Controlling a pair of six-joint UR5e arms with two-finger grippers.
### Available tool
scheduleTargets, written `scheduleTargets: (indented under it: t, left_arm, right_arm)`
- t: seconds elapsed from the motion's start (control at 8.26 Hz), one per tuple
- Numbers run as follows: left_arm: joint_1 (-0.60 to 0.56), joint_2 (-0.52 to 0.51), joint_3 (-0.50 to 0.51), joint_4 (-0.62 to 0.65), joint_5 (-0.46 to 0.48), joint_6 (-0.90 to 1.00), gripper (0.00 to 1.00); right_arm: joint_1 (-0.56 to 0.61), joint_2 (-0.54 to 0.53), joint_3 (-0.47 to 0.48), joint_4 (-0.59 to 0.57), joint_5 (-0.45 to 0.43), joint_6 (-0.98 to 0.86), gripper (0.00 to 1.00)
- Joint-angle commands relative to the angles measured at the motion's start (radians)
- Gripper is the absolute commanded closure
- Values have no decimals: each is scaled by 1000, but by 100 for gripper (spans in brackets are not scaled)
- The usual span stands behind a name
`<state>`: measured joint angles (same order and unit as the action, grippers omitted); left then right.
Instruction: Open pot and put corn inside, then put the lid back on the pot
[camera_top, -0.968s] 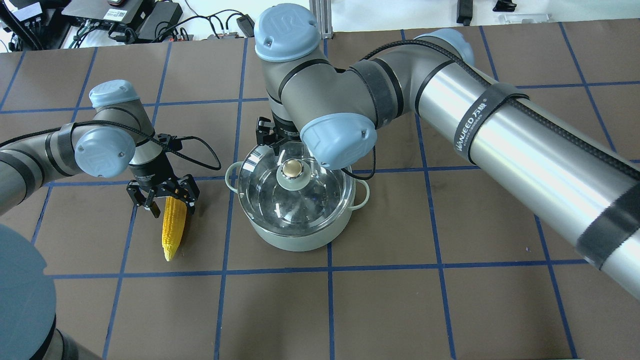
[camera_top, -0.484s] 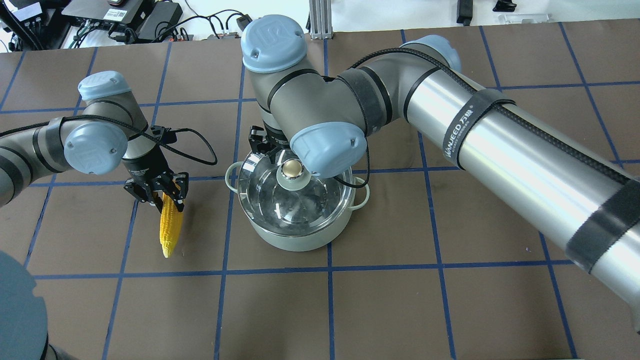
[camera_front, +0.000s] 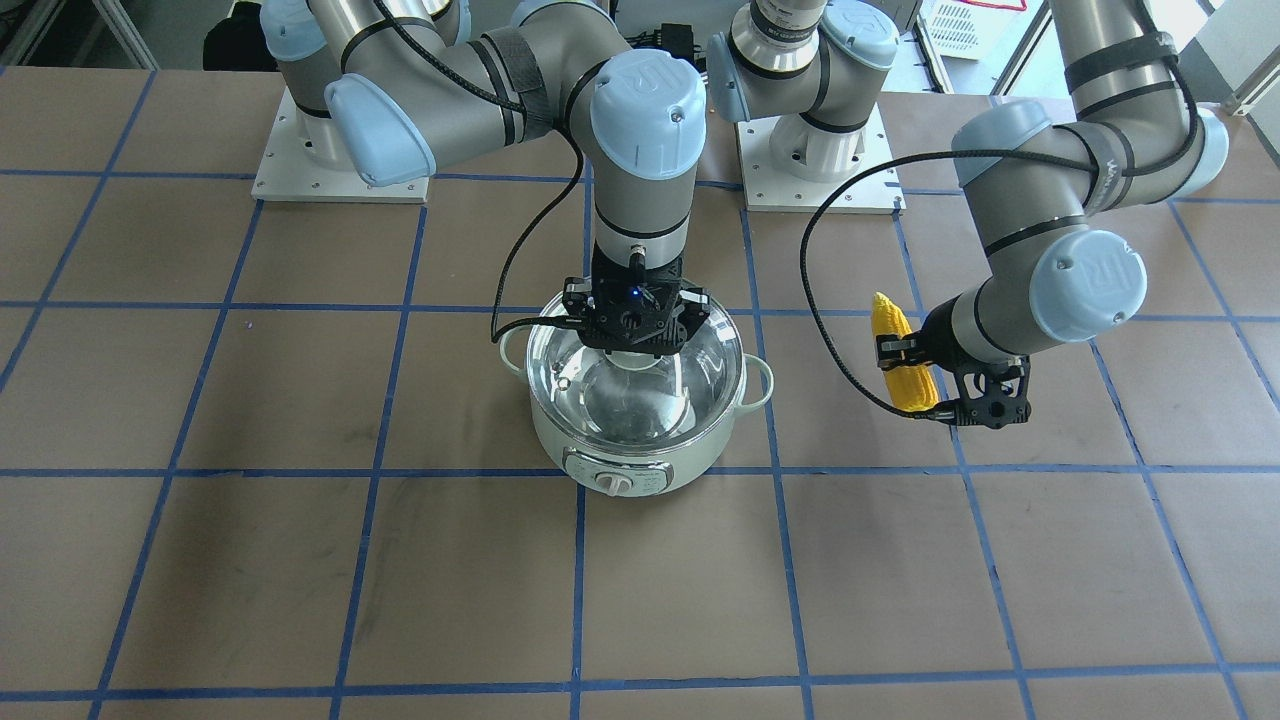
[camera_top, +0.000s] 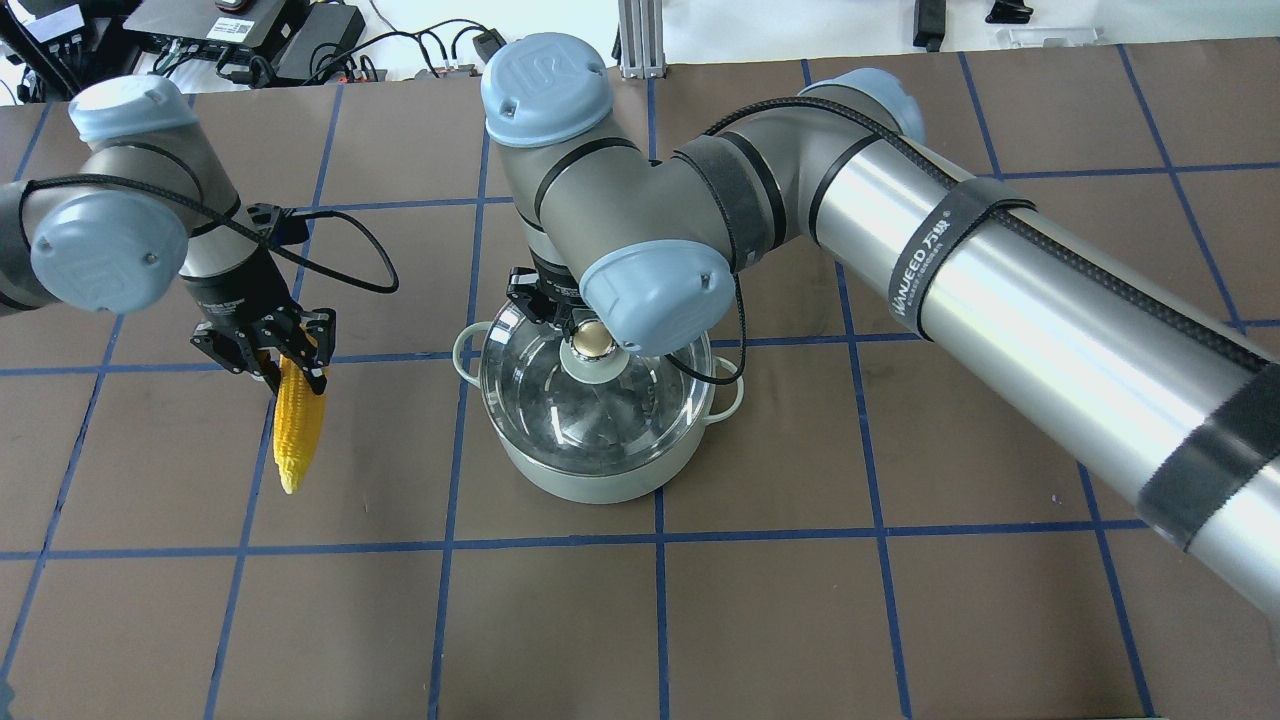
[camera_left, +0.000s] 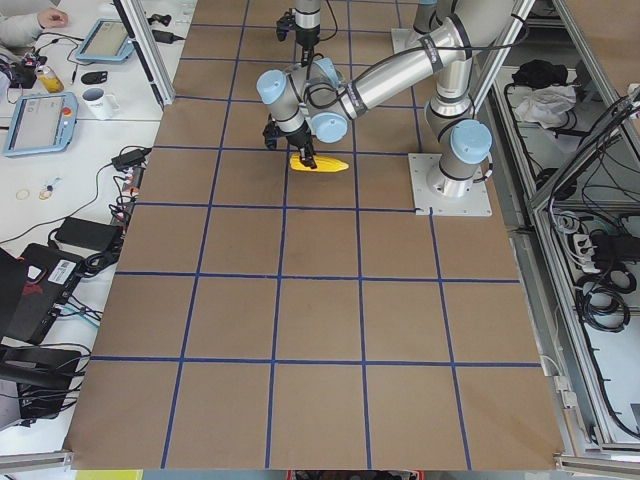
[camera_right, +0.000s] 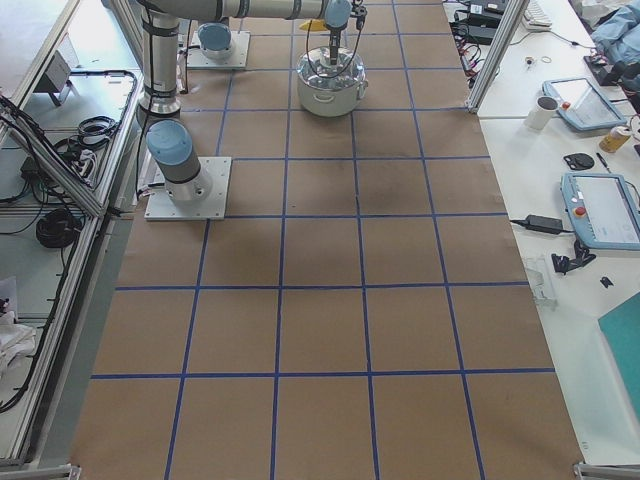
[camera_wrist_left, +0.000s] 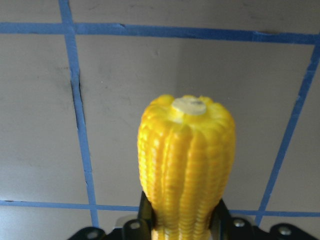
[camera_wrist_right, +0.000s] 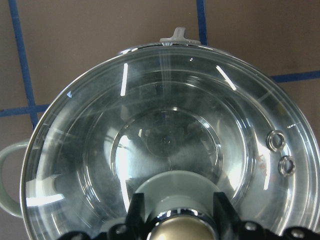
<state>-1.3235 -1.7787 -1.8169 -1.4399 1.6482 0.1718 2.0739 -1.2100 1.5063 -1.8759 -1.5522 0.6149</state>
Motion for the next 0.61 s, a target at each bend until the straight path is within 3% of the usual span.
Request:
scheduleTargets:
  t: [0.0,0.12,0.48]
  left_arm:
    - [4,64,137,-156,33,2,100]
    - [4,68,175,-175,76,0,100]
    - [0,108,194,-185,68,-11,100]
  right_arm:
    - [0,-3,-1,4,11,0,74]
    - [0,-3,-14,6,7,0,74]
    - [-29,-78,-31,23,-11,-56,74]
